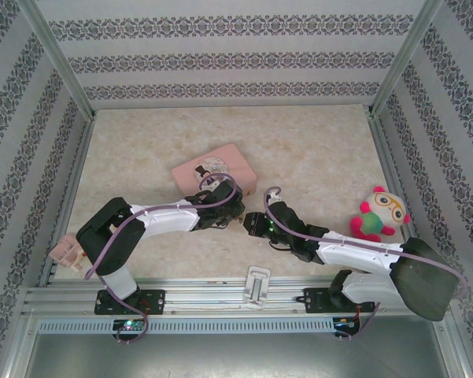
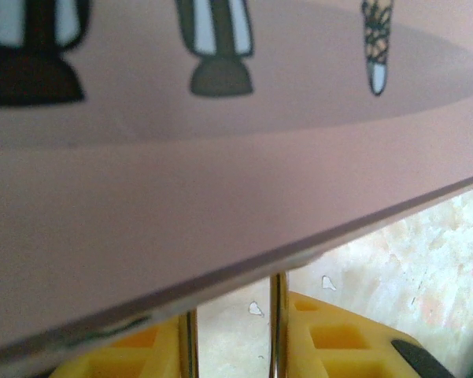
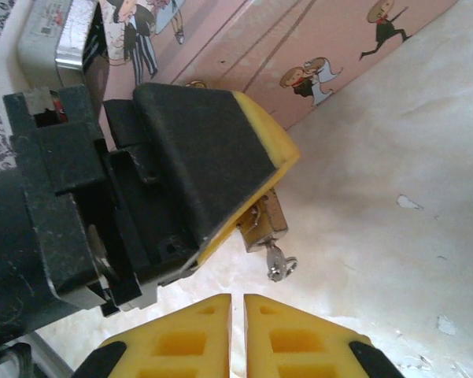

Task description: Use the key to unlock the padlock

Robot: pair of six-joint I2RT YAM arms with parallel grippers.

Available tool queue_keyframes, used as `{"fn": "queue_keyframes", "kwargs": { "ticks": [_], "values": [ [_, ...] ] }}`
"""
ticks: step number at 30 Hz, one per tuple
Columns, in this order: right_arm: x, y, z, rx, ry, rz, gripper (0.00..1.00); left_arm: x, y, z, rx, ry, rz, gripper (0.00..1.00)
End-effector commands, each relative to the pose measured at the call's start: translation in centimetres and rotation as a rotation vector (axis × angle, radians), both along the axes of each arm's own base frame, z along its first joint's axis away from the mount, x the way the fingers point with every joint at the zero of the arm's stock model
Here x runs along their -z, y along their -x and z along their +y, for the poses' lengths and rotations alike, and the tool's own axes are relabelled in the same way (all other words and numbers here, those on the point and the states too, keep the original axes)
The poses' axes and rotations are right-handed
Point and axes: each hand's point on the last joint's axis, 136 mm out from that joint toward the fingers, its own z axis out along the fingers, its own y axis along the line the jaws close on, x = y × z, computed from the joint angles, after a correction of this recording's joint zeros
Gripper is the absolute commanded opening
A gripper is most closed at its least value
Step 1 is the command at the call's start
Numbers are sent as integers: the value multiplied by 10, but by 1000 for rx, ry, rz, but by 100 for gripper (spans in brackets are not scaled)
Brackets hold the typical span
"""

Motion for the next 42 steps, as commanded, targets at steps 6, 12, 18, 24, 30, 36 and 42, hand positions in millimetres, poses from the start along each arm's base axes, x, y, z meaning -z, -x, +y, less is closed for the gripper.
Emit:
{"fn": "queue_keyframes", "kwargs": {
  "ticks": [6, 12, 18, 24, 30, 36, 42],
  "values": [
    [8, -4, 2, -14, -35, 20, 13, -10, -5, -8, -9, 70, -20, 0],
    [17, -7, 0, -1, -35, 40, 15, -11, -5, -8, -7, 71, -19, 0],
    [22, -9, 1, -2, -39, 52, 17, -10, -5, -8, -7, 75, -15, 0],
    [26, -12, 6, -11, -50, 60, 18, -10, -5, -9, -6, 80, -12, 0],
    [27, -15, 9, -10, -57, 58, 18, -12, -6, -9, -7, 81, -13, 0],
    [29, -18, 8, -2, -63, 59, 14, -13, -7, -11, -2, 84, -13, 0],
    [31, -22, 8, 8, -87, 62, 8, -13, -7, -11, 1, 86, -13, 0]
  ]
}}
